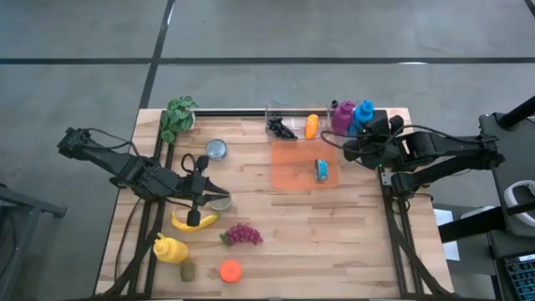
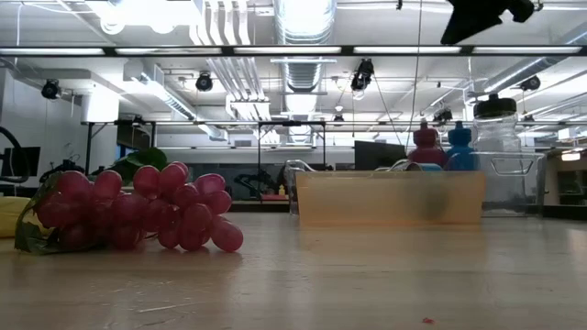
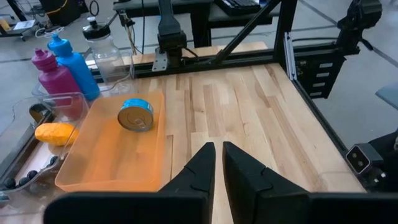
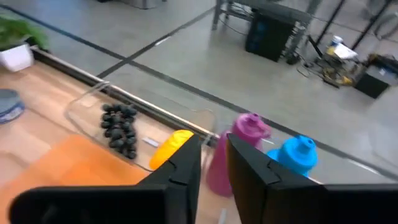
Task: Pick & Place Food Item
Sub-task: Put the blue and pink tuna can into the orange bin
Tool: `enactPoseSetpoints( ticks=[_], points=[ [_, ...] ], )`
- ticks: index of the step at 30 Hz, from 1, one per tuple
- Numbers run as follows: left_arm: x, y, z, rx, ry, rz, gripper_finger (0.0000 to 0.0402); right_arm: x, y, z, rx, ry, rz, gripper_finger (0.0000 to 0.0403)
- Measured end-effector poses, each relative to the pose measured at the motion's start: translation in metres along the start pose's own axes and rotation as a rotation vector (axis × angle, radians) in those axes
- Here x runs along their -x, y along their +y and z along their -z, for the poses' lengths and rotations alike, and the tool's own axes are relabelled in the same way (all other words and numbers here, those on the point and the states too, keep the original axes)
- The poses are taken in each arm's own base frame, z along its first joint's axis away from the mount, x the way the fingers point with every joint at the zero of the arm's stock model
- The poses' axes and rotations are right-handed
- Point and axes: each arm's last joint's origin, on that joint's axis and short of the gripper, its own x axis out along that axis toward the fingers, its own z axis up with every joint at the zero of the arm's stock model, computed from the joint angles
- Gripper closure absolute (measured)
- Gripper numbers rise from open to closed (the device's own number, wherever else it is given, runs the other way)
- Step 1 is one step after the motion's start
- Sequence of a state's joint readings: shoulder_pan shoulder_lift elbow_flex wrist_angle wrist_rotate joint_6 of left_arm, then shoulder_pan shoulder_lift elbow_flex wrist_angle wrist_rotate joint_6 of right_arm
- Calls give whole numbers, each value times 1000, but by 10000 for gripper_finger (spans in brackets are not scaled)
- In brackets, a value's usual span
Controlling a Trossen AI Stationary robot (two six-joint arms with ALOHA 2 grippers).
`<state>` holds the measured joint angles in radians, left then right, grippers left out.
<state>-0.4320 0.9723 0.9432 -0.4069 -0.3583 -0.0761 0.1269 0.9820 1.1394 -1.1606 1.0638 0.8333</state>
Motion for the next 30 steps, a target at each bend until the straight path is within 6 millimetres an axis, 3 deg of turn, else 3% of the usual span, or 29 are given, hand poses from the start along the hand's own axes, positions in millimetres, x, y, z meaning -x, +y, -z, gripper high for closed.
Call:
enactPoseSetpoints(
  ticks=[10,22,30],
  points=[
    [-16,-6,7,-127,72,-2,369,27,45,-8,165,-28,-156,392],
    [-55,-20,28,-213,251,42,369,62,90,13,280,-48,-336,394],
    [-61,-21,47,-77,431,-13,369,78,105,29,290,-65,-393,394]
  ],
)
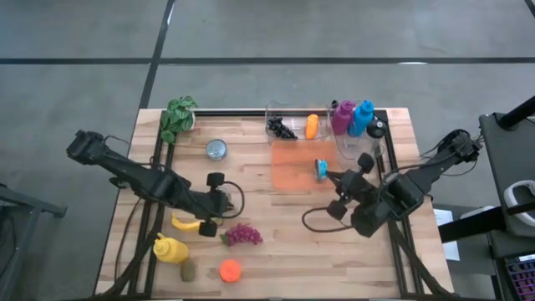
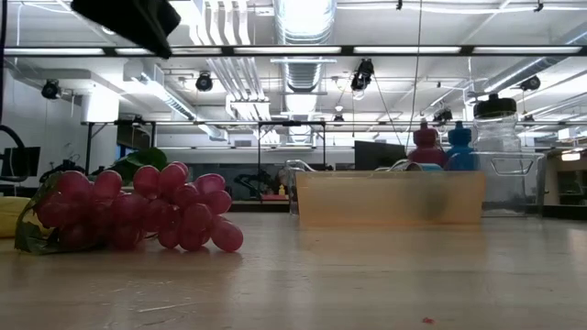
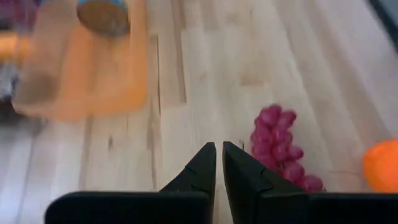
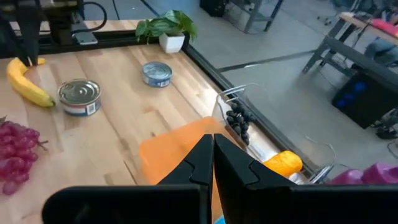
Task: Pick & Place Food Item
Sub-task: Put the blue and pink tuna can into the orange bin
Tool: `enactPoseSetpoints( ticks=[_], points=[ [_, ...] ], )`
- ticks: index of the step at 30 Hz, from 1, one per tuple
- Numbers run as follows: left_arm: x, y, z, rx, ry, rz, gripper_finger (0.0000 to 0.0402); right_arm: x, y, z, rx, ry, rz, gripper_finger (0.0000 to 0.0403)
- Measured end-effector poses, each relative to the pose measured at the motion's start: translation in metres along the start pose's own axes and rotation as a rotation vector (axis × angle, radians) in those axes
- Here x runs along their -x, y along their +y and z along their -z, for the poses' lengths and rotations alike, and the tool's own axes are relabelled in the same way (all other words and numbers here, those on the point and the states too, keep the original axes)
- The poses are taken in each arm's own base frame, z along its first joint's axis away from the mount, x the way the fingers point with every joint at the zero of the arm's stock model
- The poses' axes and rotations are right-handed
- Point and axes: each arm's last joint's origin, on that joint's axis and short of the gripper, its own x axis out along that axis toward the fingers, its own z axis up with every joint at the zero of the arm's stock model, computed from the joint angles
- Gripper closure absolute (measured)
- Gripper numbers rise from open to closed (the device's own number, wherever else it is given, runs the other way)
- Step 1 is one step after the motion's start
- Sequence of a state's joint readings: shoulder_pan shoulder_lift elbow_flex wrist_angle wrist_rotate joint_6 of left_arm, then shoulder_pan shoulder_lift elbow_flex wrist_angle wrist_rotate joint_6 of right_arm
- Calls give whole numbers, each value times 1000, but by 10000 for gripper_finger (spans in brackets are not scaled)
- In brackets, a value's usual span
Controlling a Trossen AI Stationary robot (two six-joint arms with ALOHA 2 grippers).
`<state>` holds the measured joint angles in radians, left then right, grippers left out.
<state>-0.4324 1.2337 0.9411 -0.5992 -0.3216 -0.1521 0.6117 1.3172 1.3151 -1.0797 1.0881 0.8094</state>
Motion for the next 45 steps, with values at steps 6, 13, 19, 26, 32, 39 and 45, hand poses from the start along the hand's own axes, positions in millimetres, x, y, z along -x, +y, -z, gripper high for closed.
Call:
enactPoseSetpoints(
  ticks=[6,13,19,26,32,39,45],
  points=[
    [-18,-2,9,85,136,-35,369,-3,10,3,9,-8,7,394],
    [-41,4,22,205,312,-119,369,-3,13,4,14,-8,5,394],
    [-62,12,33,243,444,-187,369,-3,12,3,9,-10,2,394],
    [-83,21,41,269,549,-227,369,-2,12,3,5,-14,-4,394],
    [-92,22,45,288,585,-227,369,-2,12,3,0,-16,-6,394],
    [-103,19,44,298,581,-190,369,-2,12,2,3,-16,-7,394],
    [-107,18,40,311,536,-168,369,-2,12,2,12,-17,-7,394]
  ],
)
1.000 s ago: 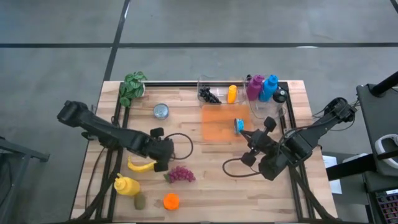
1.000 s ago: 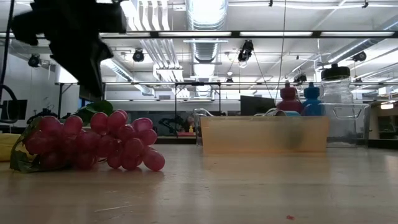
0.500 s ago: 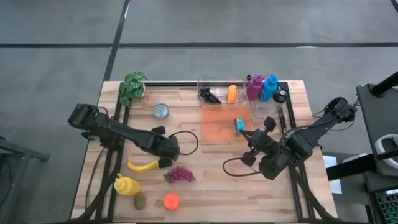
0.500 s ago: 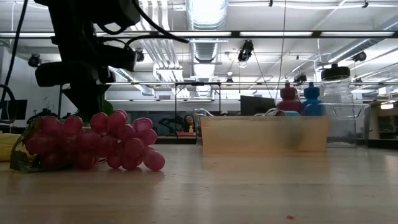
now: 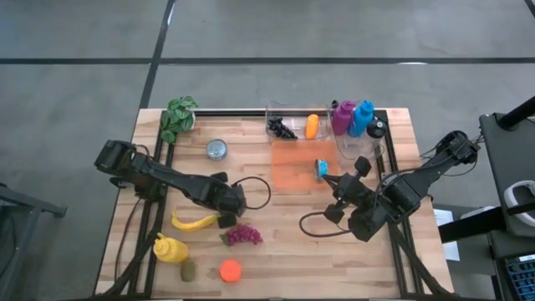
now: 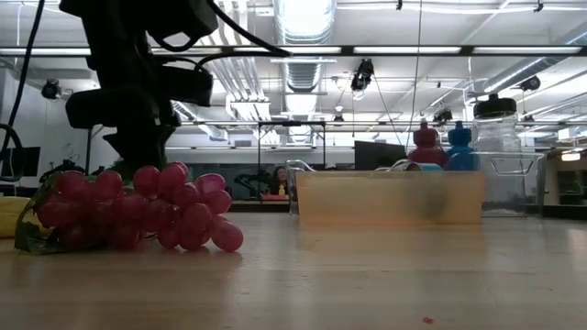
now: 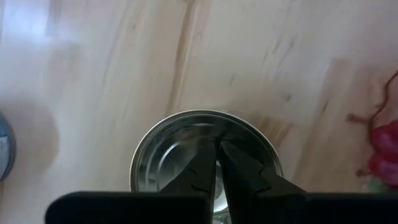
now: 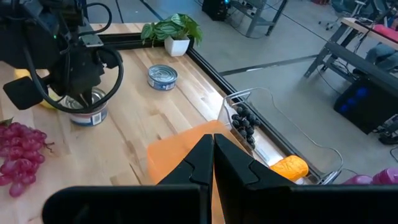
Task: Pick & Place Food Item
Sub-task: Put the blue and pink tuna can into the orange bin
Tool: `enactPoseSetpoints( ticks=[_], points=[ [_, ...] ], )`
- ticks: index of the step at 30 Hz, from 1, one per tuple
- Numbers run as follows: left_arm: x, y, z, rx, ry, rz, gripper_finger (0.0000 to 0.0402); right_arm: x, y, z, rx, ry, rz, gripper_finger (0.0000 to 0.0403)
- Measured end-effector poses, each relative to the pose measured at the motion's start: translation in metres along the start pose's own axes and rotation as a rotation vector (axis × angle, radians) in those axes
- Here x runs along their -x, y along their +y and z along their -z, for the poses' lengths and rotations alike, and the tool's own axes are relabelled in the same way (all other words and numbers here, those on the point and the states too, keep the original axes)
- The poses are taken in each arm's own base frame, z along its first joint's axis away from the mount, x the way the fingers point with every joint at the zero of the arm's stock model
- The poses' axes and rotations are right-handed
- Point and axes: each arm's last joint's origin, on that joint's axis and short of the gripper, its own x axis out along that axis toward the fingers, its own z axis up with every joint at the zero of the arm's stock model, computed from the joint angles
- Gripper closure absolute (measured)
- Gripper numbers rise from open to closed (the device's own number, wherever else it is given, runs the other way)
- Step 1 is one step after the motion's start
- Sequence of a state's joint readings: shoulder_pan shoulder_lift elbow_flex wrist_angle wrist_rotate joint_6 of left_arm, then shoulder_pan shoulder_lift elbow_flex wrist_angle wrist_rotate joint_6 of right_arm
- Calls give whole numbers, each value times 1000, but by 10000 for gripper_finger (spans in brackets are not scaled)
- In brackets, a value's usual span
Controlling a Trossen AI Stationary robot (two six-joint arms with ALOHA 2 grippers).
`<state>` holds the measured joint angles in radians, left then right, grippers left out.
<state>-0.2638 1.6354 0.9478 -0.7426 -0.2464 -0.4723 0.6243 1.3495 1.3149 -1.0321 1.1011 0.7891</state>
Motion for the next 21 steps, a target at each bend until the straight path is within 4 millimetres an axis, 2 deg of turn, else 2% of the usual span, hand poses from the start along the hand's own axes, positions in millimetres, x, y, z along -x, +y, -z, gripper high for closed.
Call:
enactPoseSetpoints(
  ticks=[21],
  points=[
    [1,-4,-7,-19,-52,43,369,1,1,-4,-15,-10,-11,394]
  ],
)
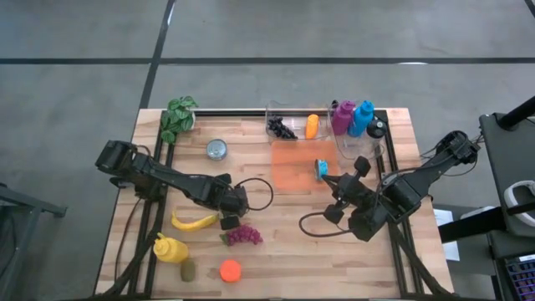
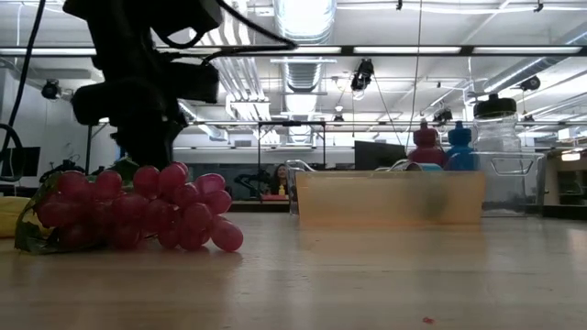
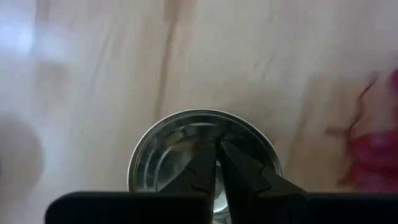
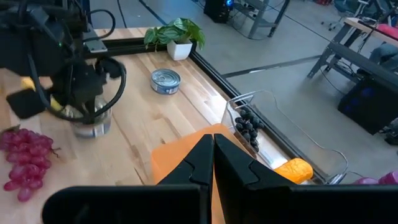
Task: Pick & Place Food Item
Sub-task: Put the blue and pink tuna can into the orange bin
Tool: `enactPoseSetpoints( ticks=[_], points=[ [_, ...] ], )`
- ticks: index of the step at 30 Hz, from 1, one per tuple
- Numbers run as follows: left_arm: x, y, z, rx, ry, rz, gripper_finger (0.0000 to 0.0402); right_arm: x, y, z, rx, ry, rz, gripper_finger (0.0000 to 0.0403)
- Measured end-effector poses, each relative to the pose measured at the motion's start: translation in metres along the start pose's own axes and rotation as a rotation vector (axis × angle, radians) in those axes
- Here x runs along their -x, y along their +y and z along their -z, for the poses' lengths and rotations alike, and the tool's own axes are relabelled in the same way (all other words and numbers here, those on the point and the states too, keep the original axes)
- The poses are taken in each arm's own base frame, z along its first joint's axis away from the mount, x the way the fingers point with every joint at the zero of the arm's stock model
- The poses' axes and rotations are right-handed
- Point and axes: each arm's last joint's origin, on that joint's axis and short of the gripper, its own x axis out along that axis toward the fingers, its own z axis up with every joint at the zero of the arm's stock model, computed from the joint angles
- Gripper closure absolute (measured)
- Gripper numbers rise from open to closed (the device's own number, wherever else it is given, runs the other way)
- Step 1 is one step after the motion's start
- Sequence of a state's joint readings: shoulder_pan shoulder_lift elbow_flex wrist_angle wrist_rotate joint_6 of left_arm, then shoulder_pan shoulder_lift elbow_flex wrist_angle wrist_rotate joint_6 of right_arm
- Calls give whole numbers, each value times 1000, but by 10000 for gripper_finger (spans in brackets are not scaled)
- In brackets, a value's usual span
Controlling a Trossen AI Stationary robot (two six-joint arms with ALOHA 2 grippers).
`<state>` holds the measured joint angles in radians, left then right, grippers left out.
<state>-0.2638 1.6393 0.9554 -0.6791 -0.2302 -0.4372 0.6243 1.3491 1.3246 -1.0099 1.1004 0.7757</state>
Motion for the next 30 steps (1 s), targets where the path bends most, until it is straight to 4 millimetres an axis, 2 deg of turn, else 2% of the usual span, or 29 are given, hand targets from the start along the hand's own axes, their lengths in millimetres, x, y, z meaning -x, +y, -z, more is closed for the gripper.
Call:
enactPoseSetpoints(
  ticks=[7,14,24,30],
  points=[
    [0,-9,-16,-65,-148,117,372,5,-2,-11,-43,-11,-20,394],
    [1,-14,-23,-90,-169,122,372,5,-2,-13,-38,-14,-21,394],
    [20,0,-8,-74,77,-39,372,5,-2,-13,-33,-17,-20,394],
    [14,7,8,-16,182,-103,372,5,-2,-13,-29,-18,-19,394]
  ],
)
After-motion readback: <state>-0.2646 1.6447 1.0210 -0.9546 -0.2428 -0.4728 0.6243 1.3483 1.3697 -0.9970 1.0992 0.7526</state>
